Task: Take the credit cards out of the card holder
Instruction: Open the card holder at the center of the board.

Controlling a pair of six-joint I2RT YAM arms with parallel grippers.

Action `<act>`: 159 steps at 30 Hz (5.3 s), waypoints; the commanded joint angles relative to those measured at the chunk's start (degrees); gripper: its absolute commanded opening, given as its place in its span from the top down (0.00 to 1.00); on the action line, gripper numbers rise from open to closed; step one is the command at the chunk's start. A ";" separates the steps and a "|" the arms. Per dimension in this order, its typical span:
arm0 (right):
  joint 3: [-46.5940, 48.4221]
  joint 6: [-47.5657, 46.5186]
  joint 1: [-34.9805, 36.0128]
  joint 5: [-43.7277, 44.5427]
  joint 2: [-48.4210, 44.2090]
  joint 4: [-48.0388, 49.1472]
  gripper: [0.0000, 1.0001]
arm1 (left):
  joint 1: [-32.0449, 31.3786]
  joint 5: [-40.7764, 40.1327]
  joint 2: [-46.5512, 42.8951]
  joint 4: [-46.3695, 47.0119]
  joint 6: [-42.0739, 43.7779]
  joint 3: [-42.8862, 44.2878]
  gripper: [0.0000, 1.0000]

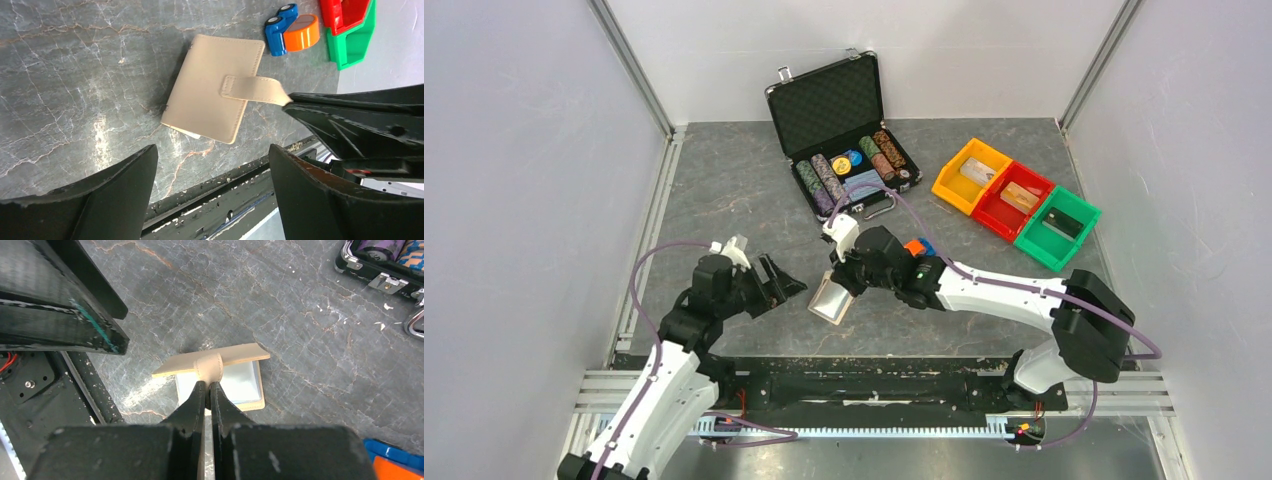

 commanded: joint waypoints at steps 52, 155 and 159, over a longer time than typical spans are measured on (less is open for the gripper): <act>-22.10 23.48 -8.27 -5.11 -18.55 12.66 0.42 | -11.28 -5.85 24.41 22.70 -9.91 -3.98 0.94; -25.85 32.99 -5.50 9.83 -15.30 7.18 0.44 | -25.65 -8.55 31.11 24.67 -12.68 -4.13 0.58; -26.62 33.19 -5.42 6.78 -14.94 10.74 0.44 | -25.61 -13.81 26.52 16.78 -10.41 0.54 0.52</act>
